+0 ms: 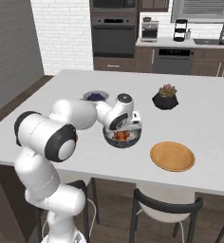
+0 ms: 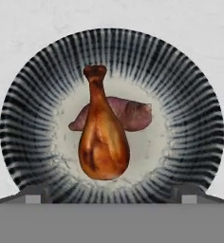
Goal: Pick the chicken drumstick and potato from their plates and place them in the bowl. Then put the bowl in the fridge.
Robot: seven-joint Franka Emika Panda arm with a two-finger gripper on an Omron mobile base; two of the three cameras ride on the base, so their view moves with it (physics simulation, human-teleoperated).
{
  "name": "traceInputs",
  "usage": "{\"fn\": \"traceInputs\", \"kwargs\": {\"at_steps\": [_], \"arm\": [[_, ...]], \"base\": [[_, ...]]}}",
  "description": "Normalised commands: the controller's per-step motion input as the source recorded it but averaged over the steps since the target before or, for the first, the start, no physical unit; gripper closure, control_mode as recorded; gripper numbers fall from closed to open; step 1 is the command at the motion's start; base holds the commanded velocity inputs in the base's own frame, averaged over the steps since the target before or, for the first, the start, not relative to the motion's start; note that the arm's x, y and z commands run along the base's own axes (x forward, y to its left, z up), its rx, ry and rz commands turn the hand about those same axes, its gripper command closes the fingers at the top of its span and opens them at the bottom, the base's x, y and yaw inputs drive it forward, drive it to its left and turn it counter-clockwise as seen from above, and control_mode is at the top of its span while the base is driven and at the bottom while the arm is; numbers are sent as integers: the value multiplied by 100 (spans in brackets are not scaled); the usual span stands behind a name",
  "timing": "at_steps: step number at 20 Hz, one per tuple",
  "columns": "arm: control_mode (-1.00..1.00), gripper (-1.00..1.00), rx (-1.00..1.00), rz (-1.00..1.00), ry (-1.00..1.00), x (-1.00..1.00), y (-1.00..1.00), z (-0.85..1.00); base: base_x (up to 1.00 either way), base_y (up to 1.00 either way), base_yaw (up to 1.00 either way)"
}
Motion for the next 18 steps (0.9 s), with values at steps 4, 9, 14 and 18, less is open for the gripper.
{"fn": "traceInputs", "kwargs": {"at_steps": [4, 9, 14, 18], "arm": [[-100, -100, 0, -32, 0, -61, 0, 57], [-100, -100, 9, -37, 4, -58, -6, 61], [-100, -100, 23, -49, 0, -61, -5, 4], [-100, -100, 24, -36, 0, -7, -2, 0]], "base": [[0, 0, 0], [0, 0, 0], [0, 0, 0], [0, 0, 0]]}}
